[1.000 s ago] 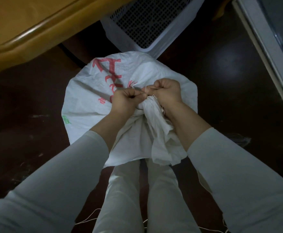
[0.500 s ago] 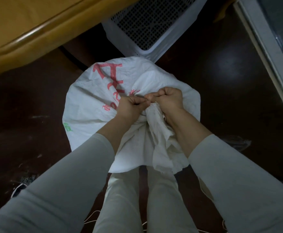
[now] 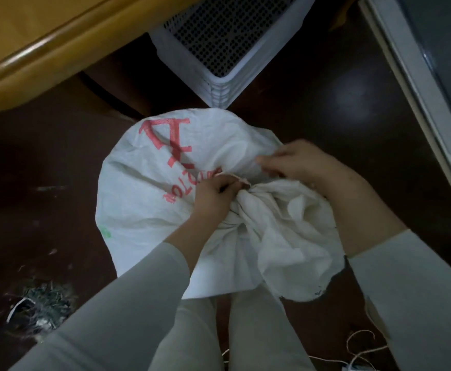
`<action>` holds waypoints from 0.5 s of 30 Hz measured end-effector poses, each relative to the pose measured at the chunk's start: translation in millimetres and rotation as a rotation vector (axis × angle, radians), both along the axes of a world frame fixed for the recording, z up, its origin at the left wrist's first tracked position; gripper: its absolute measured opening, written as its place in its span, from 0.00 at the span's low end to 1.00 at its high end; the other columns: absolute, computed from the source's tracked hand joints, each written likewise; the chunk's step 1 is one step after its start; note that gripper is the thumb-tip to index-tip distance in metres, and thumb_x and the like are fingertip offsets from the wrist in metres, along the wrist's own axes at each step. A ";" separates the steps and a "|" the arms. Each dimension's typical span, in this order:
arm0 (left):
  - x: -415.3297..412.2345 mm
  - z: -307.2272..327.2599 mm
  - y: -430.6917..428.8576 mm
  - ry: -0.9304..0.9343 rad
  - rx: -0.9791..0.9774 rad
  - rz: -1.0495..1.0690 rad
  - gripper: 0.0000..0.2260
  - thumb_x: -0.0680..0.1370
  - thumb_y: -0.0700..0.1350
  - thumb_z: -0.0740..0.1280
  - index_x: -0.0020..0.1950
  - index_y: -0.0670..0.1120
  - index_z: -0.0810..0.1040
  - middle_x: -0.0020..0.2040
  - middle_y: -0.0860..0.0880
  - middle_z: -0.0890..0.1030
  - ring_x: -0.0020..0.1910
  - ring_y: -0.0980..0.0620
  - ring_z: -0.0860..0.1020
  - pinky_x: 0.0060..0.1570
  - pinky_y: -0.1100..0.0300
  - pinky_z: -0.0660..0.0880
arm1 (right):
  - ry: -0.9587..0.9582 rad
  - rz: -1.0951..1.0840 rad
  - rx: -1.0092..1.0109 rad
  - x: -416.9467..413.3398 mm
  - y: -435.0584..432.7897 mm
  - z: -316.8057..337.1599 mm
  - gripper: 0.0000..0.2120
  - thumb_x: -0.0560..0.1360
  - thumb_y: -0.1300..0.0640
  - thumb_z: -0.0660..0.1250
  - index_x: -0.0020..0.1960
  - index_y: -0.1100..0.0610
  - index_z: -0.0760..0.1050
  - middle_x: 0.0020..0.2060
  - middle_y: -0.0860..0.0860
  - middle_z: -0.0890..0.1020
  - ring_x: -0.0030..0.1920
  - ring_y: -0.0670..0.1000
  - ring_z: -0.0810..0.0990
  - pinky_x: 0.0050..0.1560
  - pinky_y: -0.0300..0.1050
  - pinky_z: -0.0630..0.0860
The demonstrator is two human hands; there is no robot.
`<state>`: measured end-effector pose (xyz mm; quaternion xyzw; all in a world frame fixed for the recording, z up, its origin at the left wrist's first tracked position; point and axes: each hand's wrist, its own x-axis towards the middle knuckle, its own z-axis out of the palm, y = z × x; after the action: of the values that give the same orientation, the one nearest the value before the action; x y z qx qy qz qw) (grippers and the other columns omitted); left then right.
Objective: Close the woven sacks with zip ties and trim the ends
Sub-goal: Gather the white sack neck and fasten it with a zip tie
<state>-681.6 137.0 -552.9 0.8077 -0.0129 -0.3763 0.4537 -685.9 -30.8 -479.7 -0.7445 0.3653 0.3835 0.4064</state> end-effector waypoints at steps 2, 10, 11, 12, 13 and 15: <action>7.9 1.0 -1.5 -0.007 0.013 0.007 0.05 0.75 0.37 0.66 0.43 0.40 0.82 0.36 0.49 0.79 0.36 0.57 0.74 0.43 0.67 0.69 | 0.212 0.159 0.115 -7.1 4.5 8.1 0.34 0.62 0.28 0.66 0.60 0.50 0.76 0.55 0.47 0.77 0.56 0.52 0.77 0.57 0.51 0.75; 28.6 12.8 -0.4 -0.049 -0.005 0.028 0.06 0.75 0.38 0.67 0.50 0.38 0.81 0.43 0.49 0.80 0.45 0.53 0.77 0.53 0.60 0.73 | 0.021 -0.024 0.310 -27.2 31.1 -3.0 0.31 0.67 0.59 0.75 0.68 0.52 0.70 0.54 0.49 0.79 0.45 0.45 0.78 0.45 0.37 0.75; 30.3 13.1 0.5 -0.057 -0.011 0.030 0.06 0.75 0.38 0.67 0.49 0.38 0.82 0.42 0.50 0.80 0.43 0.54 0.77 0.51 0.61 0.73 | -0.006 -0.103 0.322 -28.6 31.6 -5.1 0.29 0.68 0.61 0.74 0.67 0.53 0.71 0.50 0.48 0.79 0.42 0.43 0.77 0.42 0.34 0.74; 31.5 13.9 2.1 -0.073 -0.017 0.021 0.05 0.75 0.38 0.67 0.47 0.39 0.82 0.40 0.52 0.80 0.41 0.58 0.76 0.49 0.64 0.73 | -0.027 -0.164 0.326 -30.4 32.0 -7.4 0.26 0.68 0.61 0.74 0.65 0.54 0.73 0.49 0.48 0.79 0.41 0.41 0.77 0.39 0.32 0.73; 31.9 15.5 3.5 -0.099 -0.025 0.007 0.04 0.76 0.38 0.66 0.45 0.40 0.81 0.37 0.54 0.79 0.38 0.62 0.75 0.46 0.66 0.72 | -0.054 -0.208 0.326 -32.2 32.8 -8.5 0.24 0.68 0.62 0.74 0.63 0.54 0.74 0.50 0.50 0.80 0.40 0.41 0.76 0.38 0.31 0.72; 27.6 21.3 4.4 -0.174 -0.049 -0.031 0.06 0.77 0.39 0.65 0.40 0.42 0.79 0.33 0.54 0.76 0.34 0.62 0.73 0.41 0.65 0.72 | -0.119 -0.254 0.300 -32.2 35.5 -10.3 0.21 0.69 0.62 0.73 0.61 0.55 0.76 0.53 0.52 0.80 0.41 0.41 0.77 0.39 0.31 0.72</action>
<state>-654.0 141.5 -531.7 0.8259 -0.0742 -0.3112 0.4643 -718.1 4.6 -490.0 -0.6449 0.3705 0.3347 0.5786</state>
